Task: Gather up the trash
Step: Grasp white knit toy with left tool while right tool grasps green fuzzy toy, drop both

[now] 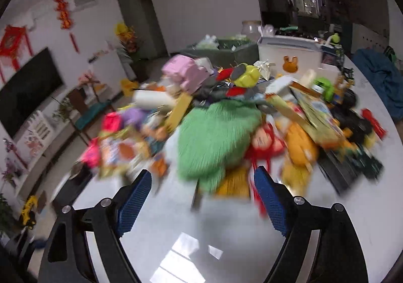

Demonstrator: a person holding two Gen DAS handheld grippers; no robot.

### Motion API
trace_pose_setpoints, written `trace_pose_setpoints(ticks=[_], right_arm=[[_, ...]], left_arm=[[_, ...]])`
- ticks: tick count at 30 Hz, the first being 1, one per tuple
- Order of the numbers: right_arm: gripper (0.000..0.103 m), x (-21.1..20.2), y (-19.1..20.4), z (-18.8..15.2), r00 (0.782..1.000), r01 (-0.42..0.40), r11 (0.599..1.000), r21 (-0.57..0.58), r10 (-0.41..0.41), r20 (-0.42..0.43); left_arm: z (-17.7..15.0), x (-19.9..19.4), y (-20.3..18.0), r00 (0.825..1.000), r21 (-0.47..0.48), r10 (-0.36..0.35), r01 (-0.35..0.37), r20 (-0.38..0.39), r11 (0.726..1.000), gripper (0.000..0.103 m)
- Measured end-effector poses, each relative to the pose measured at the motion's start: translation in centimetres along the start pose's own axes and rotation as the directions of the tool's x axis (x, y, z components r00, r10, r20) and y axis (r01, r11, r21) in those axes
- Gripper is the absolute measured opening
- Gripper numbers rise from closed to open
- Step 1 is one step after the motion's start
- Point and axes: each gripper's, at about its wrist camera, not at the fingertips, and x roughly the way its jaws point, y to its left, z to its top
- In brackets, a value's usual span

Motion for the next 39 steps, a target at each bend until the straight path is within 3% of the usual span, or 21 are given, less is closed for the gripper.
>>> trace_pose_setpoints(ticks=[1, 2, 4, 5, 8, 12, 17, 23, 29, 35, 37, 38, 39], right_arm=[[0.084, 2.1, -0.1, 0.6, 0.999, 0.013, 1.000, 0.003, -0.013, -0.032], [0.076, 3.9, -0.1, 0.8, 0.998, 0.020, 1.000, -0.001, -0.020, -0.063], [0.025, 6.1, -0.4, 0.8, 0.993, 0.001, 1.000, -0.003, -0.002, -0.116], [0.015, 5.9, -0.5, 0.6, 0.994, -0.017, 1.000, 0.005, 0.017, -0.112], [0.014, 2.7, -0.7, -0.6, 0.998, -0.032, 0.999, -0.015, 0.031, -0.057], [0.013, -3.3, -2.3, -2.6, 0.994, -0.109, 0.992, 0.063, 0.108, 0.015], [0.012, -14.5, -3.9, -6.5, 0.971, -0.213, 0.974, 0.074, 0.202, 0.129], [0.012, -24.2, -5.1, -12.1, 0.975, -0.147, 0.987, 0.066, 0.133, 0.177], [0.012, -26.2, -6.9, -15.8, 0.976, -0.126, 0.985, 0.118, 0.102, 0.193], [0.013, -24.2, -8.8, -17.4, 0.970, -0.185, 0.964, 0.194, 0.146, 0.197], [0.013, -23.4, -9.1, -17.5, 0.967, -0.208, 0.954, 0.215, 0.167, 0.192], [0.013, -23.0, -9.1, -17.4, 0.966, -0.214, 0.953, 0.216, 0.174, 0.189], [0.013, -22.8, -8.9, -17.4, 0.966, -0.214, 0.953, 0.214, 0.175, 0.189]], left_arm=[[0.5, 0.5, 0.1, 1.000, -0.008, 0.007, -0.007, -0.004, 1.000, 0.078], [1.0, 1.2, 0.4, 1.000, -0.014, 0.019, -0.019, -0.011, 1.000, 0.078], [1.5, 2.0, 0.5, 0.999, -0.014, 0.040, -0.040, -0.018, 0.999, 0.078], [1.6, 2.3, 0.5, 0.998, -0.011, 0.052, -0.053, -0.023, 0.999, 0.078], [1.9, 2.7, 0.5, 0.998, -0.006, 0.065, -0.066, -0.020, 0.998, 0.078], [2.2, 3.7, 0.0, 0.998, -0.004, 0.047, -0.047, -0.036, 0.999, 0.078], [3.1, 4.3, 0.0, 0.999, -0.020, 0.043, -0.044, -0.023, 0.999, 0.078], [7.7, 7.0, 0.7, 0.998, -0.096, -0.056, 0.053, -0.026, 0.994, 0.081], [15.1, 10.6, -1.0, 1.000, -0.085, -0.020, 0.020, 0.005, 0.996, 0.082], [19.5, 16.8, -2.2, 0.997, -0.114, -0.043, 0.036, -0.057, 0.993, 0.082], [19.4, 18.4, -2.6, 0.994, -0.120, -0.080, 0.069, -0.081, 0.990, 0.058], [19.3, 18.2, -2.4, 0.995, -0.129, -0.080, 0.072, -0.056, 0.989, 0.054], [19.2, 17.5, -2.2, 0.996, -0.133, -0.089, 0.084, -0.031, 0.988, 0.041]])
